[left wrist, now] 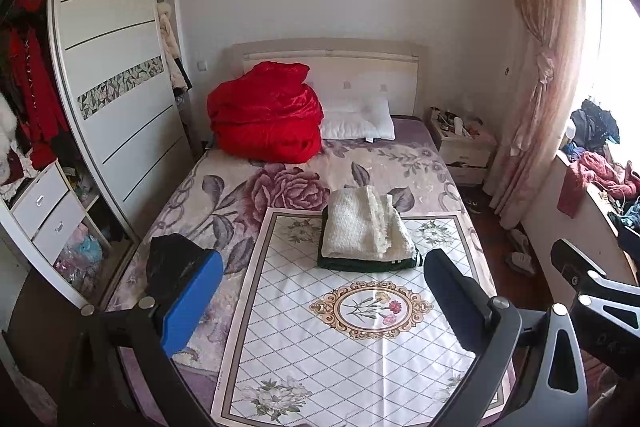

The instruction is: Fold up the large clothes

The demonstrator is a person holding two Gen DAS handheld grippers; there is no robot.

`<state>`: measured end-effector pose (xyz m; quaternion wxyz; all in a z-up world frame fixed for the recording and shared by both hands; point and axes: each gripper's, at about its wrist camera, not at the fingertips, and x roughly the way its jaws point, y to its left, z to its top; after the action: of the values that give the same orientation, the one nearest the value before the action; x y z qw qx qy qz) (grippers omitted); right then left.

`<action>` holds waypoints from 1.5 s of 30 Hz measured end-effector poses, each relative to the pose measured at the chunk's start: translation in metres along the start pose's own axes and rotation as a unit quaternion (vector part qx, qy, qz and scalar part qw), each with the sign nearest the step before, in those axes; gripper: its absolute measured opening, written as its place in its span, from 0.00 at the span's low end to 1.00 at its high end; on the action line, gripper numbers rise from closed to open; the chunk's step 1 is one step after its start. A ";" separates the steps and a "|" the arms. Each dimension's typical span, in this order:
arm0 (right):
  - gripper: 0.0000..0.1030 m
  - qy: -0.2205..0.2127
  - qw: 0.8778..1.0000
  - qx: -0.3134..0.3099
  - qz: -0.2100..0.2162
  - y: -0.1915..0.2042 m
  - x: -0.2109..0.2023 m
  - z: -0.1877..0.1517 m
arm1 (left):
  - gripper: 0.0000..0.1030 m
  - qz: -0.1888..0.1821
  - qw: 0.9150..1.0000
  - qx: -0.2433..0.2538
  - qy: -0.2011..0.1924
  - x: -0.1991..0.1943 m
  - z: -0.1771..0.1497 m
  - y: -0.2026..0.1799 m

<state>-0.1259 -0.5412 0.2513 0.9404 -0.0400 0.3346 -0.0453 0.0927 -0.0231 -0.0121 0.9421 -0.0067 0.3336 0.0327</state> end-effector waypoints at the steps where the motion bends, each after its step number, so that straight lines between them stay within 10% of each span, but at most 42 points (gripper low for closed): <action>1: 1.00 0.000 1.000 0.001 0.000 -0.002 0.000 0.001 | 1.00 -0.001 1.000 0.001 -0.002 -0.001 0.001 0.000; 45: 1.00 -0.010 1.000 -0.003 0.003 0.002 -0.006 0.002 | 1.00 0.001 1.000 -0.014 -0.006 -0.013 0.000 0.001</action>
<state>-0.1289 -0.5389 0.2563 0.9437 -0.0420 0.3255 -0.0413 0.0832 -0.0225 -0.0038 0.9439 -0.0197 0.3274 0.0383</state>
